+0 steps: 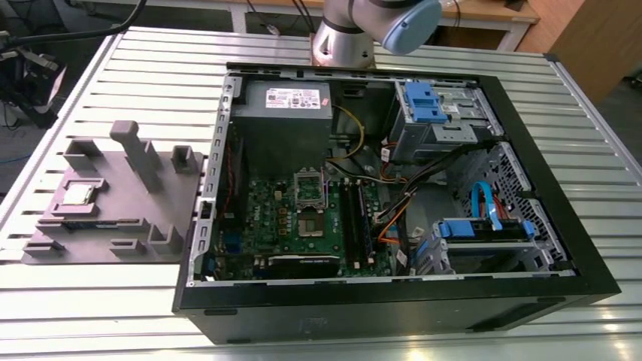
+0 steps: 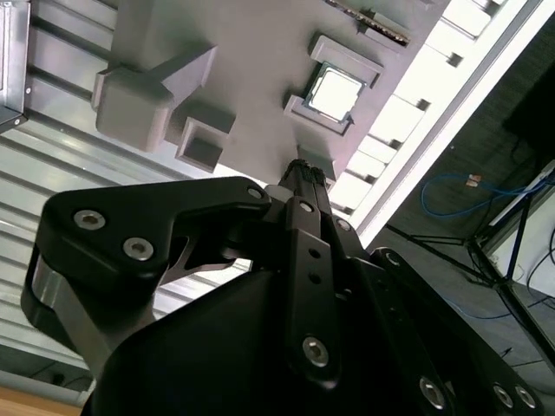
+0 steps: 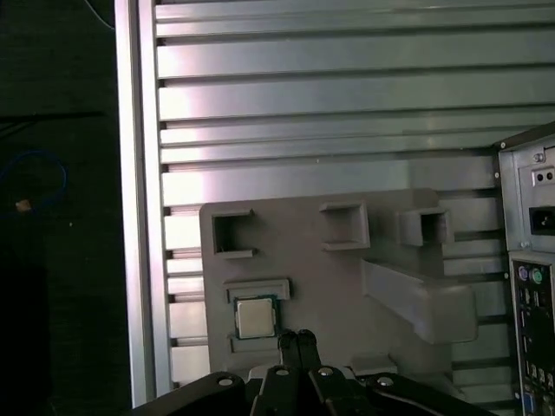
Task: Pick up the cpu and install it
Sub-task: 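Reach for the cpu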
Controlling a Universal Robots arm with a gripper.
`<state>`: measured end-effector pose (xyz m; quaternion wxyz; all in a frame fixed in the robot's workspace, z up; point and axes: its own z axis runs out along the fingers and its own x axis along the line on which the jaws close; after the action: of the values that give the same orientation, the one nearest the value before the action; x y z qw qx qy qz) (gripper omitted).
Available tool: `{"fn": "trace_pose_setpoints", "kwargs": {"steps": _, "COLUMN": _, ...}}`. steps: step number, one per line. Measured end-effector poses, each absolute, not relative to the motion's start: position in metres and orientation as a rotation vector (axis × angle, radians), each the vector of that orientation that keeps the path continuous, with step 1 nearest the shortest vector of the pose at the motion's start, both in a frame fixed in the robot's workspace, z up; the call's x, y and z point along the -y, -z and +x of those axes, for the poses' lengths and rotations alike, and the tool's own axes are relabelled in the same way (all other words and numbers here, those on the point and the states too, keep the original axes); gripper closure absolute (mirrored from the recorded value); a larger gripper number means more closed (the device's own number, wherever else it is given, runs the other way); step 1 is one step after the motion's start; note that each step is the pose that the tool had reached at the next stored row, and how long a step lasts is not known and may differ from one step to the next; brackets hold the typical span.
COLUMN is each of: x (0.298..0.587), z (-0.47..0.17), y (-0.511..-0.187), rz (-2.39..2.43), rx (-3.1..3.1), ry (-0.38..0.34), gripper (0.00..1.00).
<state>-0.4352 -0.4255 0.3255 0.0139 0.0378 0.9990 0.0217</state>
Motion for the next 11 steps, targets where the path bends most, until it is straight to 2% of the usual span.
{"fn": "trace_pose_setpoints", "kwargs": {"steps": 11, "x": 0.433, "z": -0.446, "y": -0.313, "rz": 0.118, "rx": -3.111, "ry": -0.068, "gripper": 0.89}}
